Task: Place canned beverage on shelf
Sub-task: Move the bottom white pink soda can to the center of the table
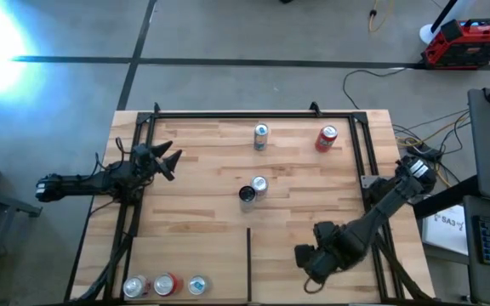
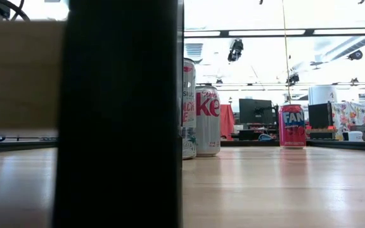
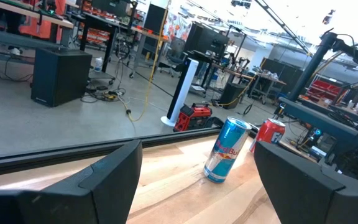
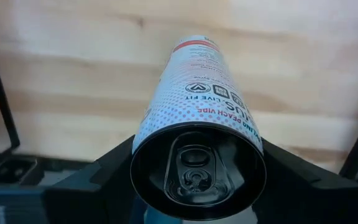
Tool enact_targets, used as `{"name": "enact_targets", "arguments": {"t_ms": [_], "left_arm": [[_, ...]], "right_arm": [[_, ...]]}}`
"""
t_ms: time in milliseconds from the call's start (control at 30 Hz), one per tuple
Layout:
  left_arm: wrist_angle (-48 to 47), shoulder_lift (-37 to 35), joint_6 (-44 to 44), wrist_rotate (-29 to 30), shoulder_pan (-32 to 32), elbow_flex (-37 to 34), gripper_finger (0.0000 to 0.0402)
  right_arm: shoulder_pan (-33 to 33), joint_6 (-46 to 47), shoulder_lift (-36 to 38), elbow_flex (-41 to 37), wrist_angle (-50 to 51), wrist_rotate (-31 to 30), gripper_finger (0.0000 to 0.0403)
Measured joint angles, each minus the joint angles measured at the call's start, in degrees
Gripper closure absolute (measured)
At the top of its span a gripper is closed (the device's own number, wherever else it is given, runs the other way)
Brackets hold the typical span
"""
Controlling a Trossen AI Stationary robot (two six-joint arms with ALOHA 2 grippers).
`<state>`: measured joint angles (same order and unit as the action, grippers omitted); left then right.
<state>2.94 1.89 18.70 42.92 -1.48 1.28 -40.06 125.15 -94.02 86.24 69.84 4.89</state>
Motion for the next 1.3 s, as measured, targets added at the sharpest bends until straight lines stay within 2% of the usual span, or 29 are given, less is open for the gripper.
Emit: {"name": "enact_targets", "arguments": {"t_ms": [767, 1100, 1300], "left_arm": [[0.0, 0.0, 0.0, 0.0, 0.01, 0.0, 0.0107], [0.0, 0.0, 0.0, 0.0, 0.0, 0.0, 0.0107], [0.0, 0.0, 0.0, 0.0, 0.0, 0.0, 0.0107]], "right_arm": [[26.91, -60.21, 0.48, 5.01, 4.81, -0.29, 0.0162], [34.09, -86.73, 0.48, 5.01, 4.89, 0.03, 0.0143], [34.88, -104.63, 0.21, 5.03, 4.69, 1.45, 0.0141]]}}
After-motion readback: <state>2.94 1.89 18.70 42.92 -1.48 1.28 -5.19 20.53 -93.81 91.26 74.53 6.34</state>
